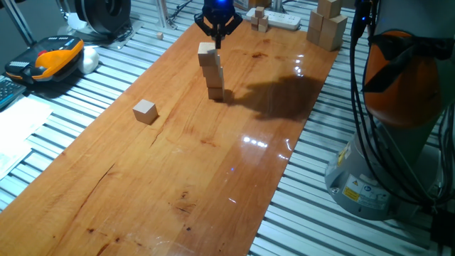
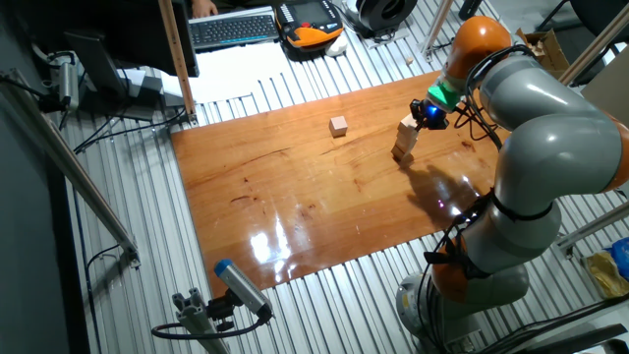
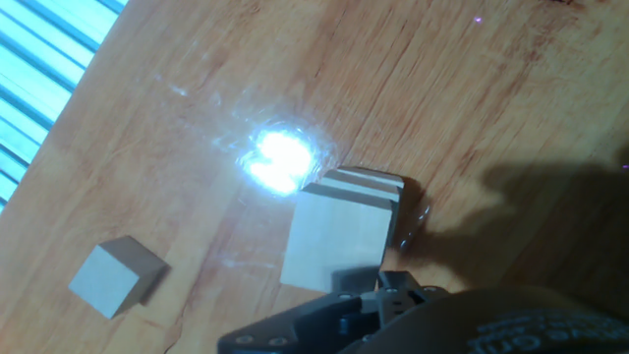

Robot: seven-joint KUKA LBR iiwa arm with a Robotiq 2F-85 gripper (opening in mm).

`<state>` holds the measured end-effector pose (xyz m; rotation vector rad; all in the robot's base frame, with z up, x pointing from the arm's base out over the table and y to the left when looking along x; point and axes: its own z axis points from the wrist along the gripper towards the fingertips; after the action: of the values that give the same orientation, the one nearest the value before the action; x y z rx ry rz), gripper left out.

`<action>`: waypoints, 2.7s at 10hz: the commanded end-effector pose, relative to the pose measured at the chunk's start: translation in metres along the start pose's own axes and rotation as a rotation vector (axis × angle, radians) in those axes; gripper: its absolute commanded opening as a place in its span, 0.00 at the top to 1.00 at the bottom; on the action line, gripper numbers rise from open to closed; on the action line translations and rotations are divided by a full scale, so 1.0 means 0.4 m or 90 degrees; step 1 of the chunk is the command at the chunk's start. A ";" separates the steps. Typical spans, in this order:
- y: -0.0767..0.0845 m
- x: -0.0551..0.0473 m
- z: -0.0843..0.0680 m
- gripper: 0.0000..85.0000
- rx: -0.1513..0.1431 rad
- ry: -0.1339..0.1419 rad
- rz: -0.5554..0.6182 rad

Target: Stack the blocks in a vertical line of five

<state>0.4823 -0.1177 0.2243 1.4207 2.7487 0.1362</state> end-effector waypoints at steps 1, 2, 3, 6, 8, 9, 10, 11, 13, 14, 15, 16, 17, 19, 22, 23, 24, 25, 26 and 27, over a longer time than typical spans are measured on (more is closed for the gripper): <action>0.001 0.001 0.000 1.00 -0.002 0.001 0.002; 0.003 0.003 0.002 1.00 -0.003 0.002 0.004; 0.007 0.006 0.004 1.00 -0.004 0.002 0.008; 0.022 0.019 0.013 1.00 -0.008 0.004 0.032; 0.025 0.022 0.015 1.00 -0.009 0.003 0.042; 0.026 0.023 0.015 1.00 -0.009 0.003 0.045; 0.028 0.025 0.016 1.00 -0.011 0.004 0.053; 0.030 0.028 0.016 1.00 -0.008 0.002 0.058; 0.035 0.031 0.018 1.00 -0.003 -0.001 0.064; 0.038 0.034 0.019 1.00 0.001 -0.004 0.064; 0.049 0.040 0.023 1.00 0.009 -0.009 0.067; 0.060 0.053 0.032 1.00 0.026 -0.022 0.069; 0.067 0.064 0.039 1.00 0.035 -0.029 0.074; 0.078 0.070 0.048 1.00 0.024 -0.018 0.081; 0.102 0.079 0.067 1.00 0.025 -0.015 0.085; 0.115 0.085 0.080 1.00 0.028 -0.017 0.090; 0.128 0.082 0.090 1.00 0.023 -0.012 0.096; 0.142 0.074 0.100 1.00 0.018 -0.008 0.100; 0.156 0.066 0.110 1.00 0.019 -0.008 0.101; 0.168 0.059 0.120 1.00 0.030 -0.016 0.103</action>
<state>0.5265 -0.0572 0.1832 1.6436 2.6322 0.0560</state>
